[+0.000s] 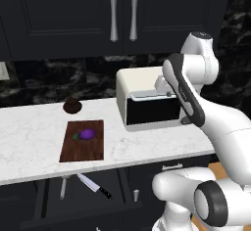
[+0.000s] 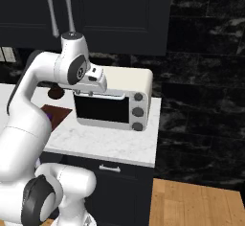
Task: Place the appropriate cutting tool for cutting the eggplant skin on the cutting board.
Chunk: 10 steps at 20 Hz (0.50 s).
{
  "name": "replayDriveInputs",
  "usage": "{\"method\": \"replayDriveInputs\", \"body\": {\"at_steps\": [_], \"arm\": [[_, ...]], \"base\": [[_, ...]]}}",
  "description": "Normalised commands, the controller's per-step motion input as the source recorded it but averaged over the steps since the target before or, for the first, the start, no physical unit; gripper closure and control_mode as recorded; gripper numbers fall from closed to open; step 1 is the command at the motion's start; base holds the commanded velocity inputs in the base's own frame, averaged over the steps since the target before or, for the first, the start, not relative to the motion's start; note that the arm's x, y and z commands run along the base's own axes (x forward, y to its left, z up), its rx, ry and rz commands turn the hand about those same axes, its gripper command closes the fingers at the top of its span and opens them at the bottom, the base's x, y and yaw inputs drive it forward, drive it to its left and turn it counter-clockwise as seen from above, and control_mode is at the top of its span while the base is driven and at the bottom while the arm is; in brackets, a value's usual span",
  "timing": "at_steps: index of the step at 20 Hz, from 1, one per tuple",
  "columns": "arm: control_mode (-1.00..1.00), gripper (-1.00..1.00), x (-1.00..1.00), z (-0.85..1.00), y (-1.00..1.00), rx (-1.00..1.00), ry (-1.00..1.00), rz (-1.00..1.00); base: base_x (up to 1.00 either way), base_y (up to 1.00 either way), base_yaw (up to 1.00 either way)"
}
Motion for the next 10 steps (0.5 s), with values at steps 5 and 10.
{"method": "replayDriveInputs", "body": {"at_steps": [5,10], "arm": [[-1.00,-1.00,0.00,-0.03,0.00,-0.02,-0.01,0.00],[-1.00,-1.00,-0.27,0.00,0.00,0.00,0.00,0.00]], "base": [[0.00,0.00,0.00],[0.00,0.00,0.00]]}}
